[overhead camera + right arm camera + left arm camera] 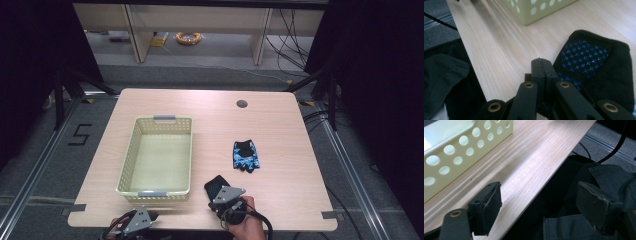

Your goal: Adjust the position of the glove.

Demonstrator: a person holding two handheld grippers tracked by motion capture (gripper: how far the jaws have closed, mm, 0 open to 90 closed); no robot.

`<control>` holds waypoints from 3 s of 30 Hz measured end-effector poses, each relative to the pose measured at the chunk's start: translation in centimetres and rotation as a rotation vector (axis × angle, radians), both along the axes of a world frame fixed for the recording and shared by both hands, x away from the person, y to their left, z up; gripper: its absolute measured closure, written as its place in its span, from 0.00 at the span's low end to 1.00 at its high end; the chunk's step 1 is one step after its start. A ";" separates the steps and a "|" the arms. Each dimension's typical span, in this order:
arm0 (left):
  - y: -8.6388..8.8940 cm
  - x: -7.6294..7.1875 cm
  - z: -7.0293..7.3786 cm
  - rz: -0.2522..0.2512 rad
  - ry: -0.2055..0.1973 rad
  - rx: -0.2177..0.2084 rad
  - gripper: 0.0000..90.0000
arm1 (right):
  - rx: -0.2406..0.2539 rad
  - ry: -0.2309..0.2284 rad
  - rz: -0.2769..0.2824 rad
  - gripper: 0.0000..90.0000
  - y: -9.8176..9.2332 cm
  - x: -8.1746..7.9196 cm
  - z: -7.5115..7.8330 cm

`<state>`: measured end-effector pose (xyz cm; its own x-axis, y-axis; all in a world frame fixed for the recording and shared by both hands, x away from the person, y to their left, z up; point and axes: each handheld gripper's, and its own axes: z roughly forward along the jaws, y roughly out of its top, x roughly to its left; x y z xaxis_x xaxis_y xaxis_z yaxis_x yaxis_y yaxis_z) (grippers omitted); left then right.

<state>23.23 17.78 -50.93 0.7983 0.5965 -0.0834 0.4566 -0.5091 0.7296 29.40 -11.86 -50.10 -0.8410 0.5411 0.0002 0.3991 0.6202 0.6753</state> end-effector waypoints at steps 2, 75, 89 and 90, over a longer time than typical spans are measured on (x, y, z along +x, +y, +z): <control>0.0 0.0 0.0 0.008 0.006 -0.004 0.23 | -0.004 0.013 -0.026 1.00 0.0 -0.1 -0.3; -2.9 0.4 -0.1 -0.011 0.013 -0.041 0.26 | 0.048 -0.017 -0.520 0.74 -11.2 11.9 3.7; -2.6 0.2 0.0 0.006 0.029 -0.066 0.26 | 0.050 0.040 -0.594 0.65 -11.0 15.1 2.4; -2.6 0.2 0.0 0.006 0.029 -0.066 0.26 | 0.050 0.040 -0.594 0.65 -11.0 15.1 2.4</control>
